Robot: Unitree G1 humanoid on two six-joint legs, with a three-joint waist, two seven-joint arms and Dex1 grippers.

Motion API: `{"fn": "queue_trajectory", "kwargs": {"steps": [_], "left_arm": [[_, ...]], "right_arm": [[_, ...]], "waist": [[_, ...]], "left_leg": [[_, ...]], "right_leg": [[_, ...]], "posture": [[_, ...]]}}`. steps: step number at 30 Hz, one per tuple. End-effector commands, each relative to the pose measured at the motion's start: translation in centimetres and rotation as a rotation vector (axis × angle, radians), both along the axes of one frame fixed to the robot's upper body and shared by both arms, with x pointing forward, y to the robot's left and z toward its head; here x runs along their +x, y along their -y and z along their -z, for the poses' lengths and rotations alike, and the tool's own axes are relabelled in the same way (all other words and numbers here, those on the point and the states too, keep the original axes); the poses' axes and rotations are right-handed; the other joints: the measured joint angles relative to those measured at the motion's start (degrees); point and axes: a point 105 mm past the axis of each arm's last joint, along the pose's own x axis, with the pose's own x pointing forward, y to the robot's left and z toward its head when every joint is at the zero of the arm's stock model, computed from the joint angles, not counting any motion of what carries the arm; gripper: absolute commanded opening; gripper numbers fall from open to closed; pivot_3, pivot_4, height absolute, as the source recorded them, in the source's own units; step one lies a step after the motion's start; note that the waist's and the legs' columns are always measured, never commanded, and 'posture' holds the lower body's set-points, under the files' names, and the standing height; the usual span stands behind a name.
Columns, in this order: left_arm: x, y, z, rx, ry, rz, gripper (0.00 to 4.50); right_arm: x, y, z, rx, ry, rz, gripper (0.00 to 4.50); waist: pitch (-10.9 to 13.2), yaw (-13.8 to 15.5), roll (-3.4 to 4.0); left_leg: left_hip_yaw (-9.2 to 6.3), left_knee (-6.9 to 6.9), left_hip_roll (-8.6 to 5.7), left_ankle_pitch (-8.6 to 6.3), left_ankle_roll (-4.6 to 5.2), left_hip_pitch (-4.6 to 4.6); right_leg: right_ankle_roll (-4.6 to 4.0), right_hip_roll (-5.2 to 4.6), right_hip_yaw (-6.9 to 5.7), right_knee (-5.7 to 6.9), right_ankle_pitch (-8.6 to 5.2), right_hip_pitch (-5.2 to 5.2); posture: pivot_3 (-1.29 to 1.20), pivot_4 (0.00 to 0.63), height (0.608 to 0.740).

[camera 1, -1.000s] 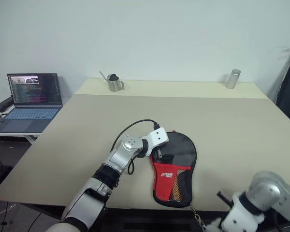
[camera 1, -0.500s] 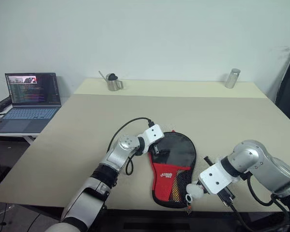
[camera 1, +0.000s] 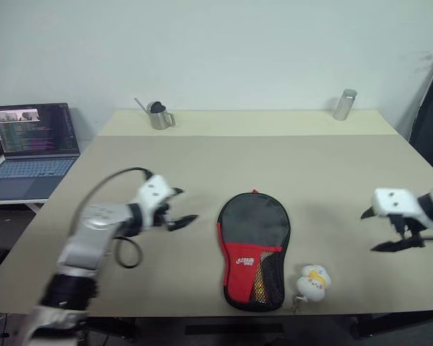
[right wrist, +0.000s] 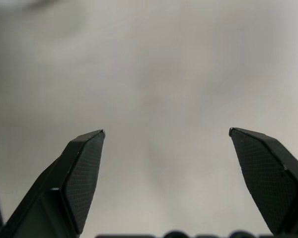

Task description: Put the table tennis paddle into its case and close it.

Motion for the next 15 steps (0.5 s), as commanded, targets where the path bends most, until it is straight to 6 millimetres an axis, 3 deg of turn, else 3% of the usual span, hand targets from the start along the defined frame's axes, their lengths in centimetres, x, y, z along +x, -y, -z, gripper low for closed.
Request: {"fn": "queue_trajectory", "kwargs": {"steps": [1,5,12,15], "left_arm": [[-2.4,-1.9,-3.7,-0.111,0.006,0.031,4.5],[-5.8,-4.7,-7.2,-0.157,0.013,0.046,4.5],[-7.4,-6.3,-7.7,-0.135,-0.005,0.034,4.5],[-7.3,-6.5,-7.5,-0.122,-0.004,0.024,4.5]], "right_arm": [[0.5,-0.1,-2.1,0.112,0.076,0.028,4.47],[-0.7,-0.6,-3.0,0.171,0.058,-0.027,4.47],[-0.7,-0.9,-3.7,0.199,0.068,0.0,4.47],[-1.2,-1.8,-2.7,0.186,0.033,-0.035,4.47]], "waist": [[0.1,0.3,0.11],[0.4,0.7,0.19],[0.5,0.7,0.39],[0.5,0.6,0.4]], "left_leg": [[0.0,0.01,0.0,-0.01,0.01,0.0],[-0.02,0.04,-0.01,-0.04,0.07,-0.05],[0.0,0.04,-0.01,-0.06,0.1,-0.04],[0.0,0.04,0.03,-0.06,0.1,-0.04]], "right_leg": [[0.0,-0.01,0.0,0.0,0.0,0.01],[0.01,-0.04,-0.05,-0.01,-0.01,0.02],[-0.02,-0.06,-0.07,0.02,-0.03,0.03],[-0.03,-0.03,-0.09,0.05,-0.04,0.02]], "posture": [[0.0,0.15,0.74],[0.0,0.15,0.74],[0.0,0.15,0.74],[0.0,0.15,0.74]]}}
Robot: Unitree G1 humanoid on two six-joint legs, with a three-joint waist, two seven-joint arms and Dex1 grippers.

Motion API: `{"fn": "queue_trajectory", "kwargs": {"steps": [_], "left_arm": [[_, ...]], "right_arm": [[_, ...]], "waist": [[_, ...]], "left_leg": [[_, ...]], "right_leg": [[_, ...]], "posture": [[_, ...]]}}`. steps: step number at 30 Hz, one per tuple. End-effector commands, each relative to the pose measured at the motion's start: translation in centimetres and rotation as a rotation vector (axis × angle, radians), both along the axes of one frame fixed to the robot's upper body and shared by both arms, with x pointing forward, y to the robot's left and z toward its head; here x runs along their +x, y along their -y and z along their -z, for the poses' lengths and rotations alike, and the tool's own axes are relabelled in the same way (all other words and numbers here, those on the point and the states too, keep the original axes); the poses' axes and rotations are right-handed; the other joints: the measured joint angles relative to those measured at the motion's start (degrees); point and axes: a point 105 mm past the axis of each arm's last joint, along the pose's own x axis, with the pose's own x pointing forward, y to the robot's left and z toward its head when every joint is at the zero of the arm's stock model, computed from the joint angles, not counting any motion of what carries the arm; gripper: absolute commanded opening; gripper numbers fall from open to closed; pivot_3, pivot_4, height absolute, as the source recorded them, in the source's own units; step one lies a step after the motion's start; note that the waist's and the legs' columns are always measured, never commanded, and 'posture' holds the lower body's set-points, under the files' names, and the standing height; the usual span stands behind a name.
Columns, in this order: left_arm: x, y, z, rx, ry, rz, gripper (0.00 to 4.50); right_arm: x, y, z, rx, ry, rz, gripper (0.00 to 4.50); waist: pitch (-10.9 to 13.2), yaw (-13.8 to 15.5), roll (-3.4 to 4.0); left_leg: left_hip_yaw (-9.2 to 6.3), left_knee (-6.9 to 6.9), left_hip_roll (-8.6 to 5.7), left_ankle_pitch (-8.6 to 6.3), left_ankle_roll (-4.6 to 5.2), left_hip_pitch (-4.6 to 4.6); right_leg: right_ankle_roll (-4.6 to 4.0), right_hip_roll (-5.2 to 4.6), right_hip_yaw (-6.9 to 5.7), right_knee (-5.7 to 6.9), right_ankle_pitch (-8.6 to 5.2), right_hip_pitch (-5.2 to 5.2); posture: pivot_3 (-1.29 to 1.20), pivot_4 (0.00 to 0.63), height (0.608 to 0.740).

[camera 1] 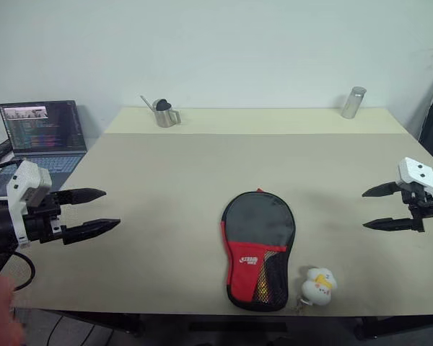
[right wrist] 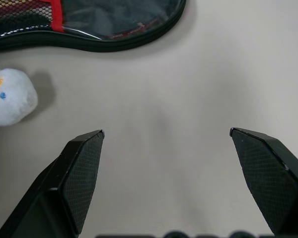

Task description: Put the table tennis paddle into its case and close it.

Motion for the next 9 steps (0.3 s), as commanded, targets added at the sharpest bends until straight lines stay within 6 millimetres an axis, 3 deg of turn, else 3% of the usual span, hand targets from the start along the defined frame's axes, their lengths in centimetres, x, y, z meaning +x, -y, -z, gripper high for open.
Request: {"fn": "queue_trajectory", "kwargs": {"steps": [1,9], "left_arm": [[-0.3,-0.4,-1.3,0.039,0.057,-0.004,4.5],[-0.7,-0.8,-1.7,0.045,0.049,-0.035,4.5]], "right_arm": [[-0.9,-1.2,-0.2,-0.005,-0.004,-0.066,4.47],[-1.0,-2.6,0.8,0.007,-0.024,-0.094,4.47]], "waist": [[0.0,0.0,0.0],[0.0,-0.2,0.01]], "left_leg": [[0.0,0.0,0.0,0.0,0.0,0.0],[0.07,0.01,0.01,-0.01,0.0,0.0]], "right_leg": [[0.0,0.0,0.0,0.0,0.0,0.0],[0.0,0.0,0.05,0.01,0.0,-0.03]], "posture": [[0.0,0.15,0.74],[0.0,0.15,0.74]]}}
